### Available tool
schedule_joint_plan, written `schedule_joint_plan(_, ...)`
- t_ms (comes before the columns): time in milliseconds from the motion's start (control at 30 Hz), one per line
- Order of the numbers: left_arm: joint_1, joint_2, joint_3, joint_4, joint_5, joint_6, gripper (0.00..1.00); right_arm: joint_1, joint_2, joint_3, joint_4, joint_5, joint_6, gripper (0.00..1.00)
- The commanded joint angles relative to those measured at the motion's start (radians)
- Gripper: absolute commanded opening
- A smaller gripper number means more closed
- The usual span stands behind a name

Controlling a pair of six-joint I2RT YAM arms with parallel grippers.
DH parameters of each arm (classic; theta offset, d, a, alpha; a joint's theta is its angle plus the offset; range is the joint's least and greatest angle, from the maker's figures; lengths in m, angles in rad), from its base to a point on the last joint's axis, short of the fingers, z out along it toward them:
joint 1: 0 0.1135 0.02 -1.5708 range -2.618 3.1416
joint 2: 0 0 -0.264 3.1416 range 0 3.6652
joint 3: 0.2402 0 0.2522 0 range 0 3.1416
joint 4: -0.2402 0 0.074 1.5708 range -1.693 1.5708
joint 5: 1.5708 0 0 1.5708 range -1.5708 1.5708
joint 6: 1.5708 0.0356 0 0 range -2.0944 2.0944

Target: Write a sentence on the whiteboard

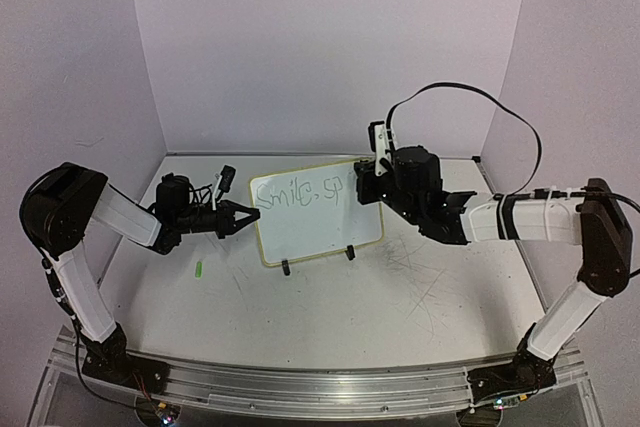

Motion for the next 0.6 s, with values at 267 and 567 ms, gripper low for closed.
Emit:
schedule_joint_plan(267,-0.003,0.018,-0.002,-0.096,-0.139,0.104,0.0,0.001,0.058,0.04,0.011,-0.042,-0.042,0.0)
schedule_joint_plan(567,-0.005,0.015,-0.009,-0.096,-0.137,0.108,0.0,0.002,0.065,0.032,0.013,-0.046,-0.045,0.0)
